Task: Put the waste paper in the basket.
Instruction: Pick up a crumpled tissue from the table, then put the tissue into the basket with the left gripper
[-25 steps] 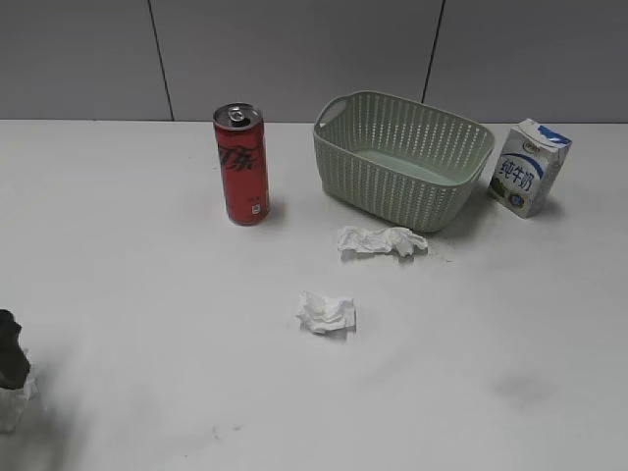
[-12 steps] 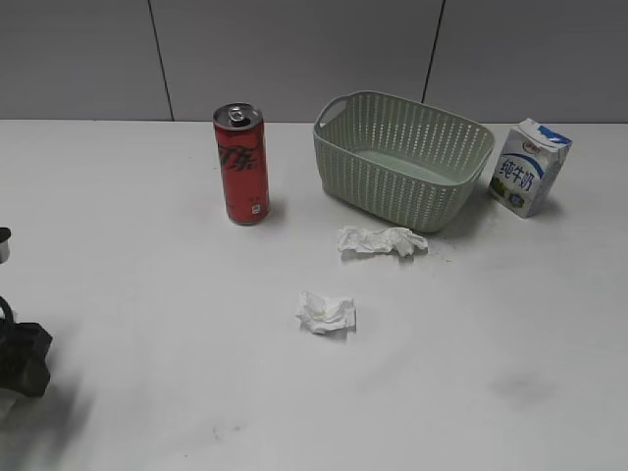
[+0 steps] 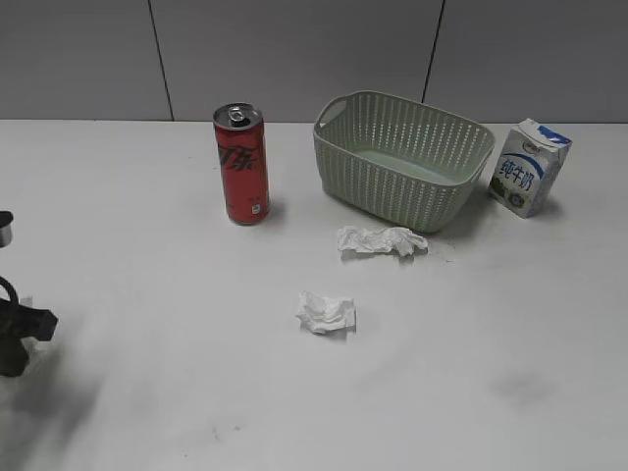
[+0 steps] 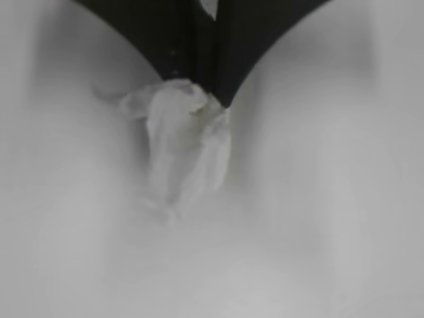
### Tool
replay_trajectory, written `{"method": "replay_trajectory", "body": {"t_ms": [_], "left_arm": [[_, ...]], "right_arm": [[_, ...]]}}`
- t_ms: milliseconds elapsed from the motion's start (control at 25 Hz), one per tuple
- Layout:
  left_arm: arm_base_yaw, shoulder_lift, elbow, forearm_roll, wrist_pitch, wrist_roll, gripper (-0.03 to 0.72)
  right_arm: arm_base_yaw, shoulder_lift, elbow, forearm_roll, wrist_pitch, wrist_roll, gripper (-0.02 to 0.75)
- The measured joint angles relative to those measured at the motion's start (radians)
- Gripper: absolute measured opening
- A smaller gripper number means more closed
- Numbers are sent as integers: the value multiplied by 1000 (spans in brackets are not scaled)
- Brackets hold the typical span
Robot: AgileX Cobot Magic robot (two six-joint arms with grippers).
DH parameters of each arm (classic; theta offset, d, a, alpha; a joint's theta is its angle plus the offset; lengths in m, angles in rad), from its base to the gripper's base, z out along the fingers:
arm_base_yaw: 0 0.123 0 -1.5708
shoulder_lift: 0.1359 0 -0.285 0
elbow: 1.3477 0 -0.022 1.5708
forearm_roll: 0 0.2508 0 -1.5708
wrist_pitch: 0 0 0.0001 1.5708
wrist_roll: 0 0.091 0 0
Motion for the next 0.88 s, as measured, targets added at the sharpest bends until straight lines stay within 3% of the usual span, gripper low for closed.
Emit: {"method": "replay_trajectory", "body": {"t_ms": [120, 280, 520, 680, 880], "left_arm": [[-18, -7, -75, 1, 41, 19, 17], [-142, -42, -254, 2, 55, 75, 17], [-343, 100, -729, -5, 157, 92, 15], [-409, 335, -1092, -5, 284, 93, 15], [-468, 581, -1450, -46, 325, 94, 15]], "right_arm": [[0, 0, 0, 0, 0, 0, 582], [0, 0, 0, 0, 0, 0, 583], [0, 0, 0, -1, 0, 0, 583], [0, 0, 0, -2, 0, 0, 582], [0, 0, 0, -2, 0, 0, 582]]}}
